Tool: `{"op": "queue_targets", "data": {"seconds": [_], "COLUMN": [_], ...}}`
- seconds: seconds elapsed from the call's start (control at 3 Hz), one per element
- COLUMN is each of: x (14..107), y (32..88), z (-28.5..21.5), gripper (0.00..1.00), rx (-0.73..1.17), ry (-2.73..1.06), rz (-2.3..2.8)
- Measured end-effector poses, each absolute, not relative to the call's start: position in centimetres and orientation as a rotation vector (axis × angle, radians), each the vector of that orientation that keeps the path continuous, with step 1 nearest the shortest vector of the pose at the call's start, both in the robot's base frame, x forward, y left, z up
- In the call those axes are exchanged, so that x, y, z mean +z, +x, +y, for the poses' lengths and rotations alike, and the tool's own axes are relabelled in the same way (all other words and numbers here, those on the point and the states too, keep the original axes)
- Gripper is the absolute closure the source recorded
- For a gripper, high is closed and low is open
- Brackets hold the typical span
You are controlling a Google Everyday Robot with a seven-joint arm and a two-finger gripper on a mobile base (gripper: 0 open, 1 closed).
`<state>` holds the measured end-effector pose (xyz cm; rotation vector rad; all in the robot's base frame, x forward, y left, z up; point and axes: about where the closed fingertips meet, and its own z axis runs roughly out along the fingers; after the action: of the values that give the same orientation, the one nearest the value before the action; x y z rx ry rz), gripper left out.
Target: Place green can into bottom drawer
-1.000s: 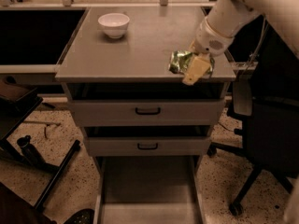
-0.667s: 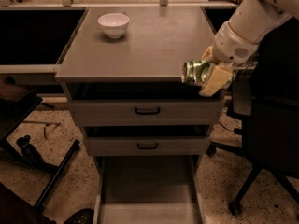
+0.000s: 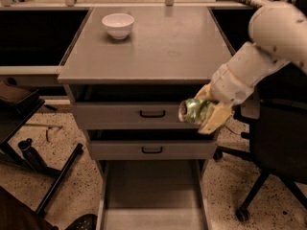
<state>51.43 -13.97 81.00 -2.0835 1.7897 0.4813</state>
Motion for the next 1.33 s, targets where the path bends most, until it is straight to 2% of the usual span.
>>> {"op": "queue_targets", "data": {"seconds": [0.33, 1.0, 1.33], "x": [76.0, 73.2, 66.4], "y": [50.4, 49.3, 46.8], "z": [-9.6, -8.8, -6.8], "gripper": [1.0, 1.0, 1.0], "rx": [0.422, 0.423, 0.409], "ry": [-2.148, -2.156, -2.14], "rz": [1.704, 1.73, 1.806]}}
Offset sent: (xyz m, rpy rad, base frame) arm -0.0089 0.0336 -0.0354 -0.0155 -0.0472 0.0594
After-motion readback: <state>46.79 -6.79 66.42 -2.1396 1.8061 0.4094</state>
